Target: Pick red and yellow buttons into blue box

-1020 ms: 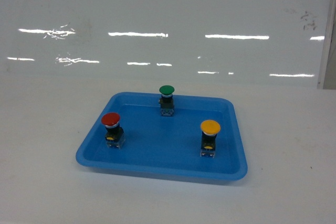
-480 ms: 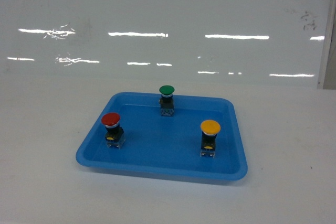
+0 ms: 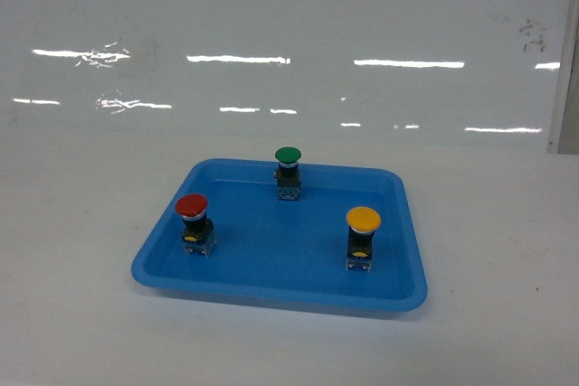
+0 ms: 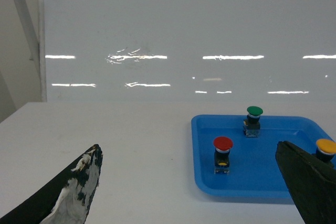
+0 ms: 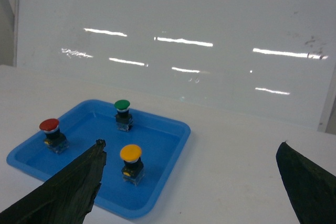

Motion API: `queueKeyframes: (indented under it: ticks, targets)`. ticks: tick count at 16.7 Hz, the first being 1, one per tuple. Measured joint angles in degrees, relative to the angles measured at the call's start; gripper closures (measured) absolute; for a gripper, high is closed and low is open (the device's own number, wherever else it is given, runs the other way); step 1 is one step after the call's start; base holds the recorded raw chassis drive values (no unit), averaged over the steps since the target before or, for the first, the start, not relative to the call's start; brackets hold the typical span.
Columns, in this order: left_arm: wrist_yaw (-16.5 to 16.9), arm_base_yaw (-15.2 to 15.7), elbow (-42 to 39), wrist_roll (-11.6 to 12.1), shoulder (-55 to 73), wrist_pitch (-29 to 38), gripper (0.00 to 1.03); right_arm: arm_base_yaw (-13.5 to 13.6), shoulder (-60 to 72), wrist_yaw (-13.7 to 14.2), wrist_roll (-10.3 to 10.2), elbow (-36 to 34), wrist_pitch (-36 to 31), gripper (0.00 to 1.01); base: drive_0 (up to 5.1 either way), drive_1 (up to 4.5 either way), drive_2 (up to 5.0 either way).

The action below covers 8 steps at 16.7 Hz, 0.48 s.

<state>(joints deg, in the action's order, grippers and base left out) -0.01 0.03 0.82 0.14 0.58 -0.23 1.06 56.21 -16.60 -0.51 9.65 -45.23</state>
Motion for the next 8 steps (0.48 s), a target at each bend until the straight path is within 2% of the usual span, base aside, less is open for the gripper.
queueKeyframes:
  ticks: [2, 3, 5, 8]
  targets:
    - [0.0, 0.0, 0.0, 0.0, 0.0, 0.0, 0.05, -0.39, 4.94, -1.51, -0.13, 2.32, -1.25, 0.03, 0.0, 0.0, 0.0]
    - [0.02, 0.0, 0.0, 0.0, 0.0, 0.0, 0.05, -0.87, 7.45, -2.12, 0.04, 4.81, 0.77, 0.03, 0.0, 0.0, 0.0]
    - [-0.11, -0.02, 0.0, 0.0, 0.0, 0.0, 0.05, -2.29, 6.99, -0.94, 0.07, 5.7, 3.54, 0.03, 0.0, 0.0, 0.0]
    - [0.02, 0.0, 0.0, 0.0, 0.0, 0.02, 0.05, -2.21, 6.32, -0.79, 0.07, 5.7, 3.26, 0.03, 0.0, 0.0, 0.0]
